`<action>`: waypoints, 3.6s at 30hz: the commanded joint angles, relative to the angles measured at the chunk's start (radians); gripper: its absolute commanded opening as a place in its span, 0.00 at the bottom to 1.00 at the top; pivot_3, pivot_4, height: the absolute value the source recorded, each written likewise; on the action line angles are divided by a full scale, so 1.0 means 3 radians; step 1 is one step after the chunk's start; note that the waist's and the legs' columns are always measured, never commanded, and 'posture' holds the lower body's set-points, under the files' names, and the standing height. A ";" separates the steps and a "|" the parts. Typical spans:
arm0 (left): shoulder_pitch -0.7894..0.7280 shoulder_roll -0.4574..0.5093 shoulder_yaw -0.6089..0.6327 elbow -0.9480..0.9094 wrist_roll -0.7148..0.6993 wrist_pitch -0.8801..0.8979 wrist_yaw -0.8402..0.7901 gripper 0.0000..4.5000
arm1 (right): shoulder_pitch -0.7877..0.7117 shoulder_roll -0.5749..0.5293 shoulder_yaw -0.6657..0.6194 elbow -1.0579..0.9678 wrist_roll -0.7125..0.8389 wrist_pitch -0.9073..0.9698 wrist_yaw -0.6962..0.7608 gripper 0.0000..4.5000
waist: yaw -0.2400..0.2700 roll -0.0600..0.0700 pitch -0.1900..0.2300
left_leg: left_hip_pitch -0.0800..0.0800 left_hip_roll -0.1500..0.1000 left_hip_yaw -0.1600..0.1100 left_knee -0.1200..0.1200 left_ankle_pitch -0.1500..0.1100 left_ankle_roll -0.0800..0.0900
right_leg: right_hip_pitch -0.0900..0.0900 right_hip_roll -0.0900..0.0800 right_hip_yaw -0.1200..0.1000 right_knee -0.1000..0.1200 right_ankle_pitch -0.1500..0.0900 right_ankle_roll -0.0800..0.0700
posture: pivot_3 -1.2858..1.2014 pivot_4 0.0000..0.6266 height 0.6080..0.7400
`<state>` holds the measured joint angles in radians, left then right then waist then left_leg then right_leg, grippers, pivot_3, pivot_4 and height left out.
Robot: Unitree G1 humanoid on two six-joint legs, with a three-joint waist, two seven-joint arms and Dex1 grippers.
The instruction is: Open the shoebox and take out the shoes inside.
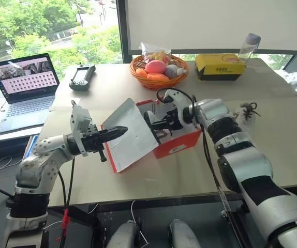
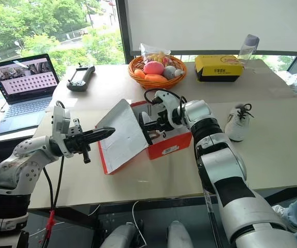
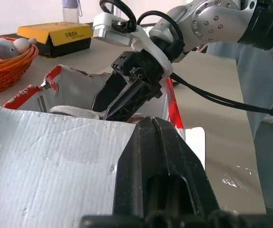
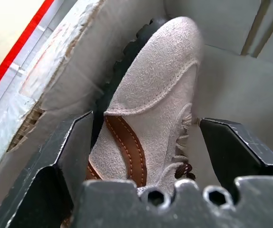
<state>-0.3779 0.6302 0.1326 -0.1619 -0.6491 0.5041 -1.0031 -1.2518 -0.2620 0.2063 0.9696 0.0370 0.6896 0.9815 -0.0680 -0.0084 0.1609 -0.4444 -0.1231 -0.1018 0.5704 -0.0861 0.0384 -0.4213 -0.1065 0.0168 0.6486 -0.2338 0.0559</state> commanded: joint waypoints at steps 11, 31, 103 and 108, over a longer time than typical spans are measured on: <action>-0.0023 0.0035 0.0022 -0.0067 0.0021 -0.0027 0.0018 0.00 | 0.0098 0.0097 -0.0042 0.0487 -0.0105 0.0001 0.0003 0.77 | 0.0013 0.0000 -0.0005 | 0.0009 0.0000 -0.0001 0.0000 0.0000 0.0000 | 0.0008 0.0000 0.0000 0.0000 0.0000 0.0000 | 0.52 0.24 0.94; -0.0053 0.0008 -0.0010 -0.0029 0.0076 -0.0038 0.0022 0.00 | -0.0277 -0.0269 -0.0590 -0.0150 0.0364 0.0641 0.0225 0.15 | 0.0068 0.0007 -0.0001 | -0.0008 -0.0002 -0.0002 0.0000 0.0000 0.0000 | -0.0007 -0.0002 -0.0001 -0.0001 -0.0001 0.0000 | 0.52 0.24 0.94; -0.0165 -0.0516 -0.0168 0.0165 0.0180 -0.0634 -0.0104 0.00 | 0.0412 -0.1771 -0.1094 0.0478 -0.0267 -0.0226 -0.2657 0.87 | 0.0100 0.0022 0.0015 | -0.0041 -0.0001 0.0009 0.0041 0.0009 0.0016 | 0.0010 -0.0007 -0.0011 -0.0008 0.0004 0.0014 | 0.52 0.24 0.94; -0.0164 -0.0497 -0.0162 0.0174 0.0172 -0.0624 -0.0112 0.00 | 0.0305 -0.1849 -0.1129 0.0150 -0.0241 0.0015 -0.2633 0.87 | 0.0088 0.0023 0.0016 | -0.0041 -0.0001 0.0009 0.0039 0.0009 0.0016 | 0.0007 -0.0007 -0.0008 -0.0006 0.0004 0.0014 | 0.52 0.24 0.94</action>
<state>-0.4256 0.4692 0.0654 -0.0870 -0.5884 0.3261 -1.0349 -1.1190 -0.7766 -0.1258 1.1000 -0.0340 0.6622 0.1893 -0.0416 -0.0015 0.1658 -0.4566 -0.1233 -0.0990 0.5819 -0.0833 0.0432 -0.4195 -0.1085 0.0144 0.6468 -0.2325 0.0602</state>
